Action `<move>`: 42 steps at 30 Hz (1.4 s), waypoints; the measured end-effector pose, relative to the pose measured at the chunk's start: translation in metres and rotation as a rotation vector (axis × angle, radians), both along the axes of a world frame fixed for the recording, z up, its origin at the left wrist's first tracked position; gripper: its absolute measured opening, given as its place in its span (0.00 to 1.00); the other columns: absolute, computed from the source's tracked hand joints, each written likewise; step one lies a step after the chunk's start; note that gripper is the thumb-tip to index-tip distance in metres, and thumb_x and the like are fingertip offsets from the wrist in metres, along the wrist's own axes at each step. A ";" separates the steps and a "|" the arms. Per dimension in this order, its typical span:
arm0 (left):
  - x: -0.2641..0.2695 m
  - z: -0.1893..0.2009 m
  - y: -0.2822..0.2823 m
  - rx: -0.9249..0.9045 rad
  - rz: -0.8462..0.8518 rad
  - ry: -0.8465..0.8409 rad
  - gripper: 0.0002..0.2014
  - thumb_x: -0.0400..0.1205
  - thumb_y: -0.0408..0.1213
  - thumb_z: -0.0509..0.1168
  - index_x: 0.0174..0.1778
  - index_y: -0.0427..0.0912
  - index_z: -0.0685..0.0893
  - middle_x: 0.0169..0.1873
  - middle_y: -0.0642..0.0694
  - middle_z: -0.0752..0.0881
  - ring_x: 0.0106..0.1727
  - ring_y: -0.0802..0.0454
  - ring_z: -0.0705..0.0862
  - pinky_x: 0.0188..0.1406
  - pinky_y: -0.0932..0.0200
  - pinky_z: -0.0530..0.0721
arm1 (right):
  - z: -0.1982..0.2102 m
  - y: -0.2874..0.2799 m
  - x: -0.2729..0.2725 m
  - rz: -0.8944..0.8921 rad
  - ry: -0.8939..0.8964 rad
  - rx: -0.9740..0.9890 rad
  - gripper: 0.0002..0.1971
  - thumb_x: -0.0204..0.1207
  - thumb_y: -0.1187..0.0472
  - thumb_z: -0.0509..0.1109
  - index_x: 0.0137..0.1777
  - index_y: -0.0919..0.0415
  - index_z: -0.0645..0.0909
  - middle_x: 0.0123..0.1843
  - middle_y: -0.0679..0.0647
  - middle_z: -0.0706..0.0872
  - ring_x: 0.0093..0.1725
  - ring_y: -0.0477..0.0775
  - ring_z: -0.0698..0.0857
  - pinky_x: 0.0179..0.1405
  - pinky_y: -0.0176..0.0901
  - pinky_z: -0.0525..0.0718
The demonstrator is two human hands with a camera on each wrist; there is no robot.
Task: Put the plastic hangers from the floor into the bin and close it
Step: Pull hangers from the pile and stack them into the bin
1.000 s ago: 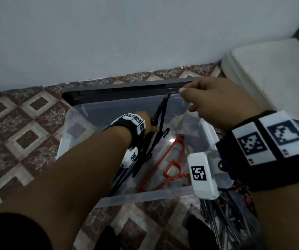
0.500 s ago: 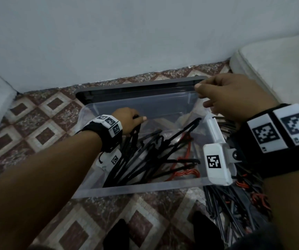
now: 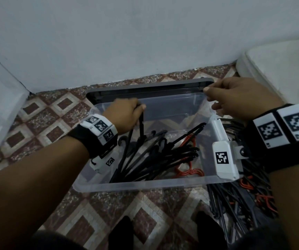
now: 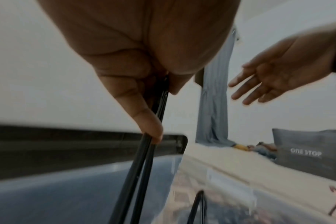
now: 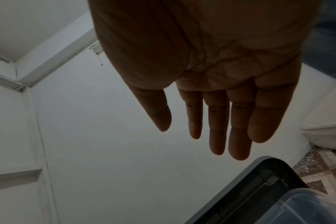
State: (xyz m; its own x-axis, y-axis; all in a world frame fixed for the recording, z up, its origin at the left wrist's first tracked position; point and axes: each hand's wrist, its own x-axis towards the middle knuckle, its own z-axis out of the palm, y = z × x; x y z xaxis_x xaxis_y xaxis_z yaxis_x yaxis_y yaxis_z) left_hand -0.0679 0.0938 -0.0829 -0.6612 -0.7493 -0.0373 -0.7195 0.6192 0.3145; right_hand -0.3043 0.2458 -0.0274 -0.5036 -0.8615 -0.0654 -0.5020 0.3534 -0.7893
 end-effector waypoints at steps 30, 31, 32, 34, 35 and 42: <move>-0.132 -0.180 0.030 0.244 -0.449 -0.490 0.43 0.69 0.63 0.73 0.77 0.47 0.71 0.70 0.42 0.79 0.65 0.40 0.81 0.62 0.51 0.81 | 0.011 0.009 -0.027 -0.116 0.204 -0.280 0.11 0.85 0.58 0.61 0.58 0.48 0.86 0.39 0.42 0.88 0.33 0.38 0.85 0.28 0.19 0.74; -0.143 -0.189 0.036 0.246 -0.443 -0.522 0.45 0.69 0.63 0.74 0.79 0.46 0.68 0.72 0.42 0.78 0.68 0.39 0.80 0.65 0.47 0.81 | 0.011 0.008 -0.028 -0.122 0.193 -0.287 0.12 0.85 0.58 0.61 0.58 0.49 0.86 0.39 0.43 0.88 0.33 0.38 0.85 0.27 0.19 0.74; -0.151 -0.196 0.041 0.254 -0.438 -0.560 0.45 0.69 0.62 0.75 0.79 0.46 0.69 0.71 0.42 0.78 0.67 0.39 0.80 0.65 0.44 0.81 | 0.010 0.009 -0.029 -0.126 0.180 -0.295 0.12 0.86 0.58 0.61 0.58 0.50 0.86 0.39 0.43 0.88 0.32 0.37 0.84 0.27 0.19 0.73; -0.158 -0.207 0.049 0.262 -0.416 -0.591 0.36 0.71 0.57 0.74 0.73 0.46 0.75 0.63 0.41 0.84 0.58 0.39 0.85 0.57 0.45 0.85 | 0.008 0.009 -0.031 -0.129 0.159 -0.307 0.12 0.86 0.59 0.61 0.58 0.51 0.87 0.39 0.43 0.88 0.30 0.36 0.83 0.27 0.19 0.72; -0.158 -0.210 0.050 0.269 -0.410 -0.574 0.29 0.73 0.54 0.72 0.69 0.46 0.78 0.60 0.41 0.85 0.54 0.40 0.86 0.52 0.48 0.85 | 0.008 0.009 -0.032 -0.130 0.153 -0.311 0.12 0.85 0.59 0.61 0.58 0.51 0.87 0.39 0.43 0.88 0.29 0.35 0.83 0.27 0.20 0.73; -0.116 -0.156 0.036 0.244 -0.459 -0.470 0.27 0.75 0.57 0.68 0.66 0.44 0.81 0.57 0.38 0.86 0.58 0.38 0.85 0.56 0.52 0.83 | 0.007 0.013 -0.042 -0.126 0.182 -0.287 0.12 0.85 0.57 0.61 0.59 0.48 0.86 0.40 0.42 0.88 0.33 0.34 0.83 0.34 0.18 0.75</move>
